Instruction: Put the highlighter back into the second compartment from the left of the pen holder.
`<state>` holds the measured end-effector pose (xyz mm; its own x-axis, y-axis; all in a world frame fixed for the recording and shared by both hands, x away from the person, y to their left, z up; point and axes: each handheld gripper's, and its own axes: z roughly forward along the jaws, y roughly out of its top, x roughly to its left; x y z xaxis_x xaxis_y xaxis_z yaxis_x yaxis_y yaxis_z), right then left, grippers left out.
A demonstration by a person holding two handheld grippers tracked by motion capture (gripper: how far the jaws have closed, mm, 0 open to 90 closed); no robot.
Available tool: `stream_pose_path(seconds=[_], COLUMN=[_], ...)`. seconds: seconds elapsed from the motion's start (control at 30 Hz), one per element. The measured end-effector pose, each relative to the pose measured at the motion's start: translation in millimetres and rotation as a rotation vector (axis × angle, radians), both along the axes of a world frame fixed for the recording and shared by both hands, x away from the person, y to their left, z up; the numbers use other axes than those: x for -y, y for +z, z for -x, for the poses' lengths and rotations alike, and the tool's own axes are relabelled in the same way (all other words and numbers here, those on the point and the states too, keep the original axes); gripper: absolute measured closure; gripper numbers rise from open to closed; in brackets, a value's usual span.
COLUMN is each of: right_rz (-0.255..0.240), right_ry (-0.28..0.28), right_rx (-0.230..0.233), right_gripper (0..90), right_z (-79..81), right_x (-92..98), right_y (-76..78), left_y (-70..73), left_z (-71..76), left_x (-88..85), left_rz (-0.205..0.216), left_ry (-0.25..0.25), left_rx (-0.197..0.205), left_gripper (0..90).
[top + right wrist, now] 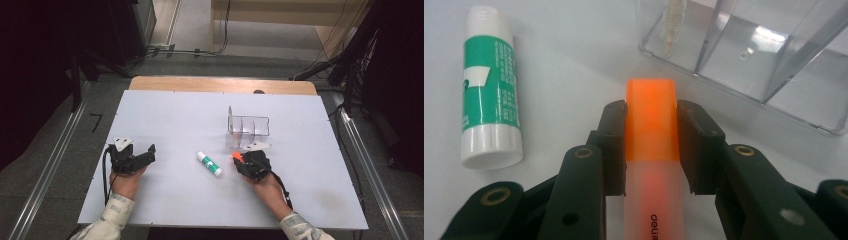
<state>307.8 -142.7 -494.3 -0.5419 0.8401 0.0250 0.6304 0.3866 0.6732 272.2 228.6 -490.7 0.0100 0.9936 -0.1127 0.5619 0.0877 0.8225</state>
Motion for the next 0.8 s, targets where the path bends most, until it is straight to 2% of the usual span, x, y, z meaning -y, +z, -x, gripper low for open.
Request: stream_pose_path(seconds=[0.37,0.57,0.8], right_rz=[-0.051,-0.04,-0.054], right_ry=[-0.005,0.017,0.016], right_rx=[0.02,0.035,0.051], right_gripper=[64.9,65.2,65.2], right_z=[3.3,5.4,7.8], right_x=[10.4,9.6,10.1], right_y=[10.8,11.3,17.0], left_y=[0.2,0.2,0.3], left_z=[0.1,0.2,0.2], left_x=[0.0,-0.7,-0.6], left_rz=[0.001,0.005,0.004], left_ry=[0.0,0.003,0.002], left_rx=[0.001,0.003,0.004], left_gripper=[14.0,14.0,14.0])
